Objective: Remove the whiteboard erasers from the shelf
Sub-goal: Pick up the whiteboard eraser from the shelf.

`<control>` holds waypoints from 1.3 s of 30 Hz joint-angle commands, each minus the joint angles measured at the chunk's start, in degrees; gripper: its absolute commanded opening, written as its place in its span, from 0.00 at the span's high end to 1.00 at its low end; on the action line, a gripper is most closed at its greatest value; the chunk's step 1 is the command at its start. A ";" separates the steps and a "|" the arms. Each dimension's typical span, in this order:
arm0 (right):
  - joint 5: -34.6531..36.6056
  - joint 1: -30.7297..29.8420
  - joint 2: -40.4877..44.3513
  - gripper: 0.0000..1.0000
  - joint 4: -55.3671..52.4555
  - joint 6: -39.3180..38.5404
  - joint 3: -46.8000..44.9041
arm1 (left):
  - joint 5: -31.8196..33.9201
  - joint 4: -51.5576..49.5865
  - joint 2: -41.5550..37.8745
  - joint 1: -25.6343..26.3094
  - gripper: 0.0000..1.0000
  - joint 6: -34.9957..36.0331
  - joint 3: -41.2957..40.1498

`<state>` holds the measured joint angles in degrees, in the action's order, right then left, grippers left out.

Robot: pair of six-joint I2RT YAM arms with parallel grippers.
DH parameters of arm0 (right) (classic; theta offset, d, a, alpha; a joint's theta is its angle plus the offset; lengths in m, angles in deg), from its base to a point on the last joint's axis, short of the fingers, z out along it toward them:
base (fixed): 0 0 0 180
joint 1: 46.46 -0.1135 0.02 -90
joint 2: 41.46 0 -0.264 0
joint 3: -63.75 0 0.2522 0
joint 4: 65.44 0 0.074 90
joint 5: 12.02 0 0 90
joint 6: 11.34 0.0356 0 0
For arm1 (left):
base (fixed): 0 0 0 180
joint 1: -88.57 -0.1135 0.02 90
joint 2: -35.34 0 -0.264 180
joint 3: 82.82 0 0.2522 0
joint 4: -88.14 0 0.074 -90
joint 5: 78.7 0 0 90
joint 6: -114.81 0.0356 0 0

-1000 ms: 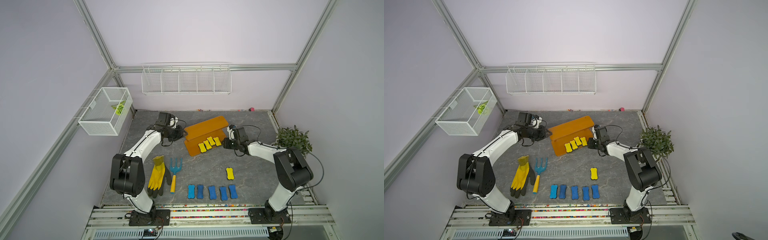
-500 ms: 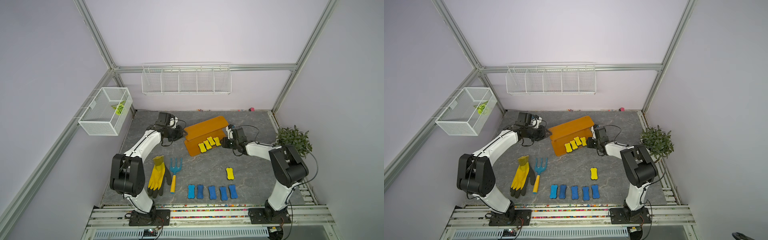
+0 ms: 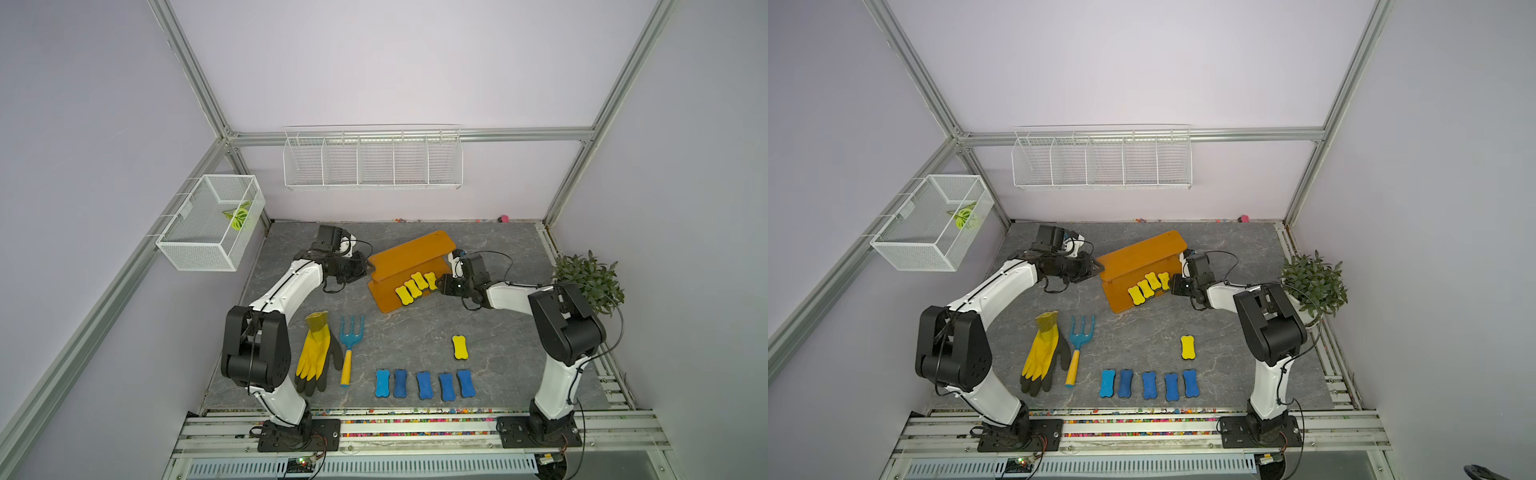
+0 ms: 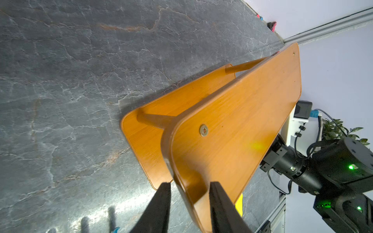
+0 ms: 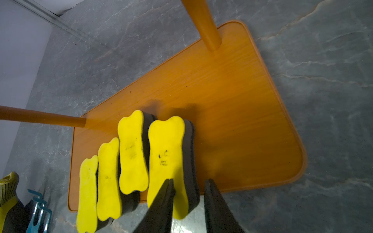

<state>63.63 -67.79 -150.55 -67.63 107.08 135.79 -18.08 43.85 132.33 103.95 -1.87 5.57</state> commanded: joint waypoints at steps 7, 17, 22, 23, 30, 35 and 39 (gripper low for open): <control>-1.37 0.25 -1.99 0.75 -0.35 0.99 -0.25 | 0.21 -0.90 0.83 -0.34 0.63 1.19 0.61; -2.70 0.71 -1.96 0.98 1.09 2.46 -2.55 | 0.33 -1.03 0.57 -0.59 0.63 1.25 0.71; -2.35 0.75 -0.30 1.00 0.13 2.47 -2.74 | -0.01 -0.68 0.42 -0.56 0.63 0.93 0.40; -2.35 0.76 0.14 1.00 -0.23 2.52 -2.65 | 0.02 -0.77 0.32 -0.64 0.63 1.00 0.48; -2.13 0.76 4.54 1.00 -1.80 2.98 -3.33 | 0.21 -0.78 -0.22 -0.69 0.63 1.05 0.49; -2.07 0.54 8.62 1.00 -2.65 4.03 -5.46 | -0.05 -0.60 -0.26 -0.67 0.63 0.93 0.49; -1.18 -0.61 12.01 1.00 -3.47 4.89 -7.90 | -0.17 -0.41 -0.37 -0.70 0.63 0.84 0.38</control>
<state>61.48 -67.54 -141.31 -69.24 110.80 129.72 -18.10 43.64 132.33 103.58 -1.65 5.57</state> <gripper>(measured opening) 0.065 0.373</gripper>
